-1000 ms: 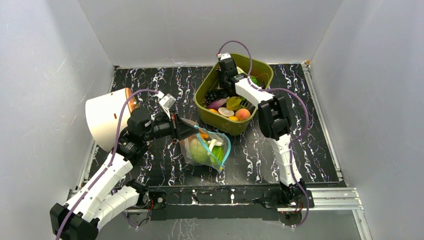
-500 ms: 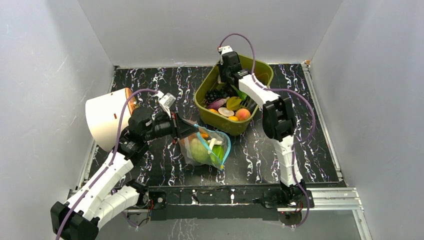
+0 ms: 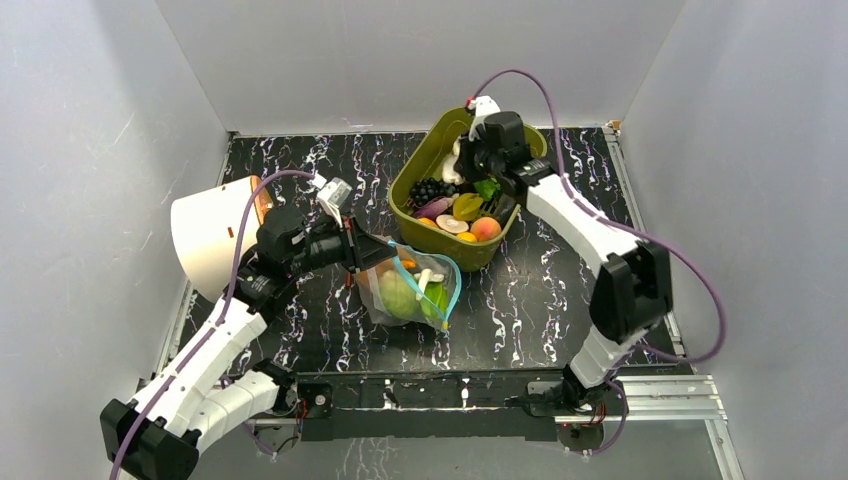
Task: Place the food in the zip-top bag and seal the zipper
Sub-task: Place the fake vegetable in the zipper food storage bag, then adjust the zipper food storage bag at the center of the board.
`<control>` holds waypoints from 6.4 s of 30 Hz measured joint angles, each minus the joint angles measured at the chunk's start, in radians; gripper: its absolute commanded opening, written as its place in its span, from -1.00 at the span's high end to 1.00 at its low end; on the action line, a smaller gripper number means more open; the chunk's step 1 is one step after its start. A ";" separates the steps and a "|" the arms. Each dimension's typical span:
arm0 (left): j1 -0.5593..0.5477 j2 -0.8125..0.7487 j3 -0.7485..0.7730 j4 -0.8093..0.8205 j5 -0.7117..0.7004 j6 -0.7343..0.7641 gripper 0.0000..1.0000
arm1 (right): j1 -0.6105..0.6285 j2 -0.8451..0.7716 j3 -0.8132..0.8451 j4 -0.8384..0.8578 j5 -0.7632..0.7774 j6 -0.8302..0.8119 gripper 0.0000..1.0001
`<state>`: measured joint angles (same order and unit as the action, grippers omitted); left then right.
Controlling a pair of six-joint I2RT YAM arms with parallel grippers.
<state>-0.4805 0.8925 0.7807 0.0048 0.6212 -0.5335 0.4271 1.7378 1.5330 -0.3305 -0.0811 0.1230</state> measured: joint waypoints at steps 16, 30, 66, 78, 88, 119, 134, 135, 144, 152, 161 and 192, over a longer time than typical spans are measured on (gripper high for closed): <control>0.000 -0.007 0.016 -0.013 -0.034 -0.043 1.00 | 0.004 -0.676 -0.490 0.048 -0.362 0.112 1.00; 0.000 -0.018 0.016 0.003 -0.037 -0.090 1.00 | 0.006 -0.864 -0.666 0.083 -0.658 0.220 1.00; 0.000 0.005 -0.017 0.105 0.039 -0.175 1.00 | 0.256 -0.648 -0.745 0.330 -0.432 0.180 0.98; 0.000 0.035 -0.034 0.196 0.070 -0.231 1.00 | 0.317 -0.586 -0.764 0.492 -0.298 0.197 0.69; 0.000 0.053 -0.045 0.230 0.076 -0.254 1.00 | 0.338 -0.628 -0.790 0.388 -0.159 0.137 0.03; 0.000 0.054 -0.034 0.166 0.121 -0.191 1.00 | 0.338 -1.001 -0.779 -0.242 -0.491 -0.867 -0.09; 0.000 0.056 -0.034 0.166 0.157 -0.190 1.00 | 0.463 -0.942 -0.856 -0.219 -0.307 -1.095 -0.05; 0.000 0.057 -0.034 0.171 0.162 -0.193 1.00 | 0.478 -0.939 -0.860 -0.213 -0.293 -1.101 -0.01; 0.000 0.090 -0.034 0.165 0.200 -0.202 1.00 | 0.570 -0.879 -0.861 -0.163 -0.223 -1.142 1.00; 0.001 0.090 0.003 0.121 0.215 -0.184 1.00 | 0.612 -0.941 -0.859 -0.176 -0.230 -1.105 0.94; 0.001 0.091 0.005 0.114 0.225 -0.174 0.44 | 0.621 -0.951 -0.859 -0.195 -0.218 -1.075 1.00; 0.001 -0.304 0.059 -0.393 0.037 0.267 -0.03 | 0.645 -0.545 -0.644 0.317 -0.212 -0.108 1.00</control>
<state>-0.4797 0.5888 0.8394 -0.3882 0.6579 -0.2668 1.0725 1.1931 0.8886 -0.0139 -0.2932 0.0151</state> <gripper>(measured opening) 0.538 0.009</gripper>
